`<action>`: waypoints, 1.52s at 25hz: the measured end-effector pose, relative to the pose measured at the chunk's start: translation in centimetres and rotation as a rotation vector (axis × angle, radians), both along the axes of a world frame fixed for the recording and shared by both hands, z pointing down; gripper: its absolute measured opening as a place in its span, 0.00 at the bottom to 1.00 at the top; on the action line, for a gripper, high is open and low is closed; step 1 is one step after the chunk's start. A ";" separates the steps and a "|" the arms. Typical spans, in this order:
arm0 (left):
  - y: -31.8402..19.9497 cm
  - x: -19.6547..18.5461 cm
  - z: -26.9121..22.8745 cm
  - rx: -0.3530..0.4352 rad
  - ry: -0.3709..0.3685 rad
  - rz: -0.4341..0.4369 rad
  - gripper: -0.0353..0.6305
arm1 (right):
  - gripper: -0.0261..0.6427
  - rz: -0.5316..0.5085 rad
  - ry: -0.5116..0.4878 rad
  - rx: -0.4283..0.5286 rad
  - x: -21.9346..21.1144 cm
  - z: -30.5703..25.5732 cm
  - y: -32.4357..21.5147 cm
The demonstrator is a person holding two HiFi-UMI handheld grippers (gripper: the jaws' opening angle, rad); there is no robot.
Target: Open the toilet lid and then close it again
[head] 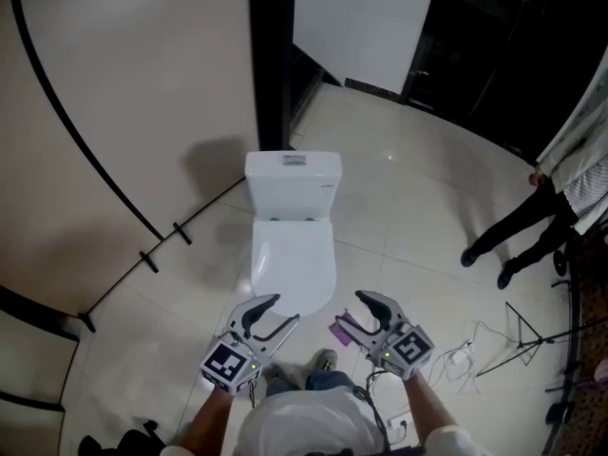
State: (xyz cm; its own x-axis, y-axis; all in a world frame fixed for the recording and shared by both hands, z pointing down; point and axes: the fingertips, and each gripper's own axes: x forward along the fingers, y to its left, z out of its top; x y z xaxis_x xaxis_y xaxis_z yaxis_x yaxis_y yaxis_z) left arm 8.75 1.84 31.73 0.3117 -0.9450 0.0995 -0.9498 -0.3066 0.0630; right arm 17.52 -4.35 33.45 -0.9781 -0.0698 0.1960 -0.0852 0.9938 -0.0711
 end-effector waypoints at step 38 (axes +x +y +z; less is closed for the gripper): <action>3.6 -4.4 2.3 -0.027 -0.018 -0.177 0.35 | 0.46 -0.019 0.205 0.092 0.5 4.1 -1.0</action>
